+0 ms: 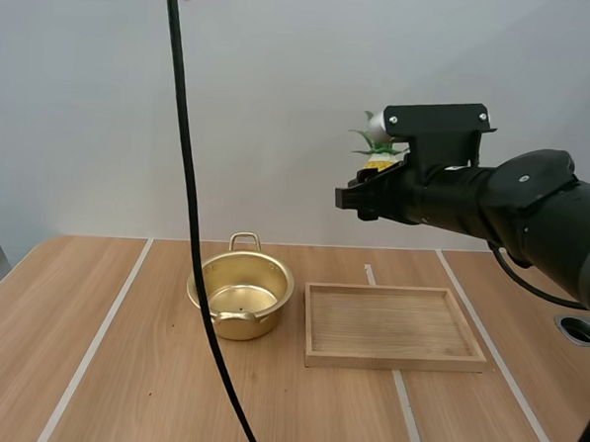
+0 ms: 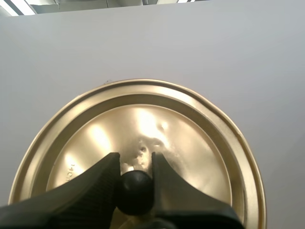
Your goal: Open the pot, put the pineapple inside, and close it
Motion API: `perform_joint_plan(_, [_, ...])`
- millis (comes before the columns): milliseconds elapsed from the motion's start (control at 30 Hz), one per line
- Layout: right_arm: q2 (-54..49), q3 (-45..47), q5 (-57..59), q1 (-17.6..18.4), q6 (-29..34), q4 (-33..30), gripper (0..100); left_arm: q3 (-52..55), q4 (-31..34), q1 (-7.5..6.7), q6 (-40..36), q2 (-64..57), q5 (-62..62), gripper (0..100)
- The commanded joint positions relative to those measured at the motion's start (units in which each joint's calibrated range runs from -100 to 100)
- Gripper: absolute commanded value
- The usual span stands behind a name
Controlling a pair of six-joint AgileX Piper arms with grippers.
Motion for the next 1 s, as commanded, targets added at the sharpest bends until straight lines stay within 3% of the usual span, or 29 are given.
perform_joint_plan(0, [2.70, -0.23, 1.51, 0.11, -8.50, 8.36, 0, -0.56, -1.16, 0.01, -0.21, -0.44, -0.75, 0])
perform_joint_plan(100, [5.72, -0.23, 4.76, 0.11, -14.94, 14.96, 0, -0.56, -1.16, 0.01, -0.21, -0.44, -0.75, 0])
perform_joint_plan(300, [9.50, -0.27, 10.54, 0.11, -22.19, 23.13, 0, -0.56, -1.16, 0.01, -0.21, -0.44, -0.58, 0])
perform_joint_plan(433, [10.68, -0.56, 11.09, 0.11, -25.83, 23.14, 0, -0.56, -1.16, 0.01, -0.21, -0.44, -0.58, 0])
perform_joint_plan(700, [14.97, -3.70, 18.76, 0.70, -26.50, 23.95, 0, -0.56, -1.28, 0.01, -0.21, -0.44, -0.58, 0])
perform_joint_plan(967, [21.11, -4.19, 15.35, 6.56, -28.33, 23.95, 0, -0.56, -1.28, 0.01, -2.47, -0.44, -0.58, 0])
